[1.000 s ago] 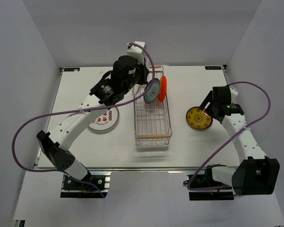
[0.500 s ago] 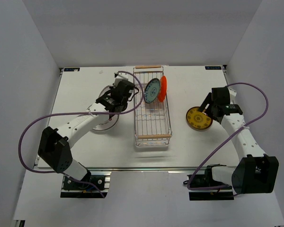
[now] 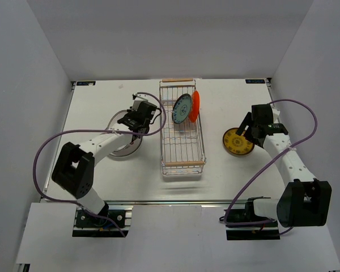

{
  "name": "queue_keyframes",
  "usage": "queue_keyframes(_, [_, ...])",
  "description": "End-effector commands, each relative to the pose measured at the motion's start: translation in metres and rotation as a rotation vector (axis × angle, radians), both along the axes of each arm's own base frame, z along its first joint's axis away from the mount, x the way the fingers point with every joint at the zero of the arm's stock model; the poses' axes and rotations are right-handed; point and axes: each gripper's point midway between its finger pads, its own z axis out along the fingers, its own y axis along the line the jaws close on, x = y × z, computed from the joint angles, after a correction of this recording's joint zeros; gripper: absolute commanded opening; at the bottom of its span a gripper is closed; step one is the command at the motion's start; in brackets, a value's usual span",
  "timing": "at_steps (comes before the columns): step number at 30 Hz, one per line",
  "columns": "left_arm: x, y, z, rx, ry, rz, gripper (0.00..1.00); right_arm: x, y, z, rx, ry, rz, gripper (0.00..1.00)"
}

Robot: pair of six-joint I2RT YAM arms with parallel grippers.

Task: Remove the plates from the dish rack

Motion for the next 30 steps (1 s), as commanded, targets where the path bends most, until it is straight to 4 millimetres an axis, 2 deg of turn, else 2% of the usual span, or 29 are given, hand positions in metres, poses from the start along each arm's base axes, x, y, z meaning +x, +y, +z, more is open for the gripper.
queue_keyframes(1, [0.007, 0.000, 0.014, -0.014, -0.026, 0.022, 0.27, 0.004, -0.004, 0.002, -0.012, -0.007, -0.008, 0.89])
queue_keyframes(6, [0.005, -0.004, -0.001, -0.030, 0.008, 0.011, 0.36, 0.003, -0.004, 0.000, -0.018, 0.009, -0.004, 0.89])
queue_keyframes(11, [0.002, -0.007, -0.005, -0.050, 0.032, 0.015, 0.58, 0.003, -0.002, 0.003, -0.007, 0.010, 0.003, 0.89])
queue_keyframes(16, [0.002, -0.011, 0.013, -0.099, -0.004, 0.005, 0.73, 0.006, 0.002, 0.012, 0.005, -0.001, 0.019, 0.89])
queue_keyframes(19, [0.002, -0.010, 0.020, -0.123, -0.014, -0.001, 0.83, 0.007, 0.013, 0.017, 0.045, -0.016, 0.078, 0.89])
queue_keyframes(21, [-0.001, -0.010, 0.028, -0.139, -0.025, -0.004, 0.98, 0.010, 0.023, 0.024, 0.080, -0.046, 0.121, 0.89])
queue_keyframes(25, [-0.004, -0.008, 0.036, -0.155, -0.042, 0.005, 0.98, 0.020, 0.040, 0.048, 0.132, -0.139, 0.211, 0.89])
queue_keyframes(26, [-0.005, -0.007, 0.041, -0.168, -0.055, 0.010, 0.98, 0.026, 0.051, 0.060, 0.159, -0.181, 0.273, 0.89])
queue_keyframes(30, [-0.013, -0.003, 0.058, -0.217, -0.103, 0.025, 0.98, 0.039, 0.072, 0.089, 0.174, -0.251, 0.366, 0.89])
